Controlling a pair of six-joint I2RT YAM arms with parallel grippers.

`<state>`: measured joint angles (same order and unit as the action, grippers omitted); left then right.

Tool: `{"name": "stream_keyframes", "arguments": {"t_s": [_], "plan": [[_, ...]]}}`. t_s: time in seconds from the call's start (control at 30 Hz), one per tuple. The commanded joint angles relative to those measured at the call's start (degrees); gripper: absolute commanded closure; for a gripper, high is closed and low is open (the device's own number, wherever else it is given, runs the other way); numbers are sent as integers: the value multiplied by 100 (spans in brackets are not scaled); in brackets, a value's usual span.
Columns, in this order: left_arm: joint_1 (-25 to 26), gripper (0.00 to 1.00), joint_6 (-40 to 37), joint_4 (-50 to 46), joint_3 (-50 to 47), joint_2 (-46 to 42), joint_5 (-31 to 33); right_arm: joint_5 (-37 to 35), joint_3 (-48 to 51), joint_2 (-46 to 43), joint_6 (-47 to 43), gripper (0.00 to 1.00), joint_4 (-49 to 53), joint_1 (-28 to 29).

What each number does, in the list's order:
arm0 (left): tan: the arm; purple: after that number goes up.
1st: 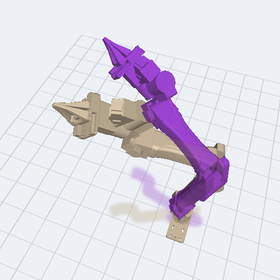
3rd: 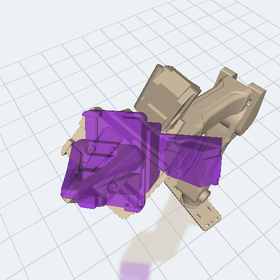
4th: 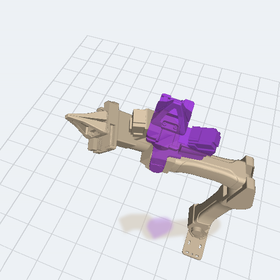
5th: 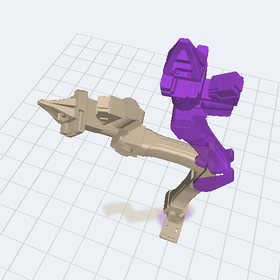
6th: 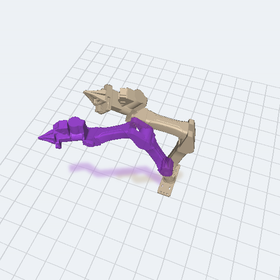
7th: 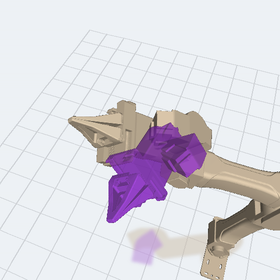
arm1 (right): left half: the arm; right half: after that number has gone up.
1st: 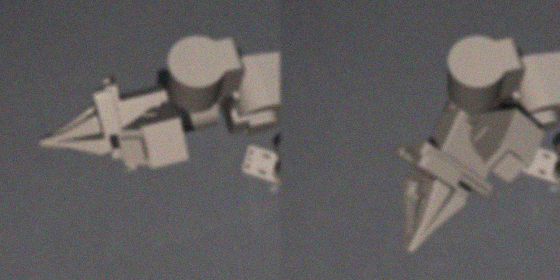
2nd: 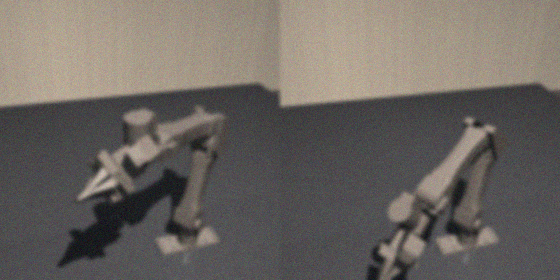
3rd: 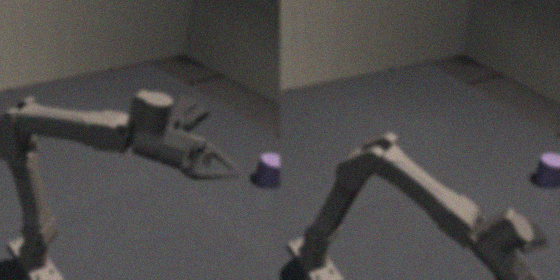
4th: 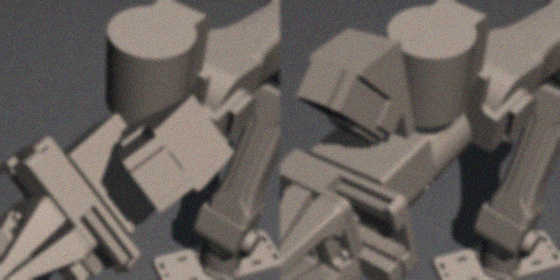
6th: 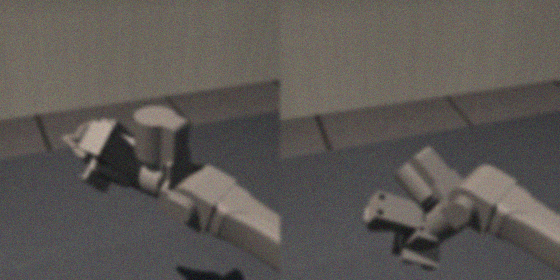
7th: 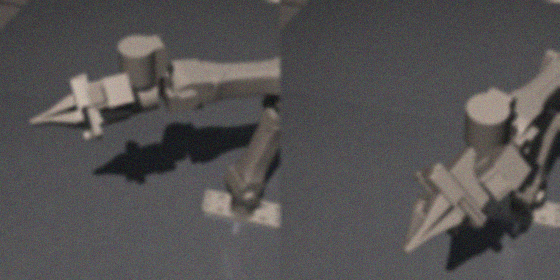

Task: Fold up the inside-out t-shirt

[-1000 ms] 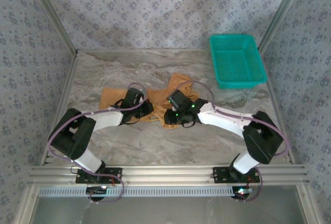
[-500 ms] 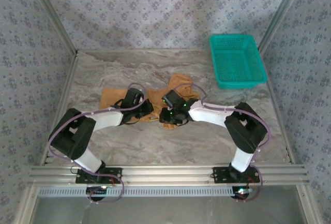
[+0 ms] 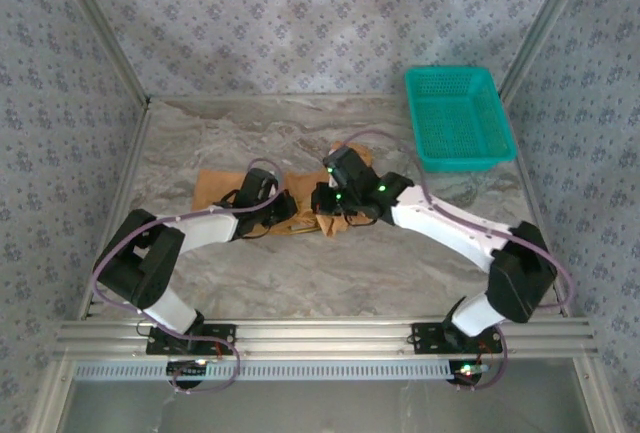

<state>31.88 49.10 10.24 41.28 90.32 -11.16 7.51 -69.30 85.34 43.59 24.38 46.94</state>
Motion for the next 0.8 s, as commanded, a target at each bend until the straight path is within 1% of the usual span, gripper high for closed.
{"name": "stream_keyframes", "arguments": {"t_s": [0.0,0.1,0.2,0.33,0.43,0.47,0.5,0.53,0.57,0.63,0.67,0.73,0.77], "plan": [[-33,100,-88,-100,202,-138,87,81,-134,-297,-244,100,404,-24],[-25,100,-80,-126,223,-140,111,149,45,-225,-246,100,349,-58],[-37,100,-99,-250,160,-328,278,128,459,-174,-219,100,374,-258],[-48,100,-300,-688,-87,-1104,1014,124,918,-316,-307,100,178,-635],[-65,100,-447,-974,-246,-1647,1527,81,866,-87,-519,100,317,-643],[-72,96,-492,-1027,-317,-1822,1659,75,773,59,-580,100,398,-577],[-74,91,-540,-1072,-376,-1970,1776,39,671,200,-612,100,474,-508],[-76,81,-587,-1145,-436,-2124,1918,-50,541,358,-636,100,561,-395],[-96,71,-629,-1210,-518,-2277,2040,-168,399,501,-654,97,640,-268],[-129,45,-643,-1267,-697,-2556,2216,-438,149,738,-676,92,751,16],[-148,29,-620,-1319,-779,-2678,2314,-550,-129,866,-677,91,776,165],[-183,1,-602,-1524,-848,-2840,2469,-643,-417,1126,-709,87,806,430],[-225,0,-602,-1682,-858,-2906,2518,-620,-582,1274,-704,83,814,530]]}}
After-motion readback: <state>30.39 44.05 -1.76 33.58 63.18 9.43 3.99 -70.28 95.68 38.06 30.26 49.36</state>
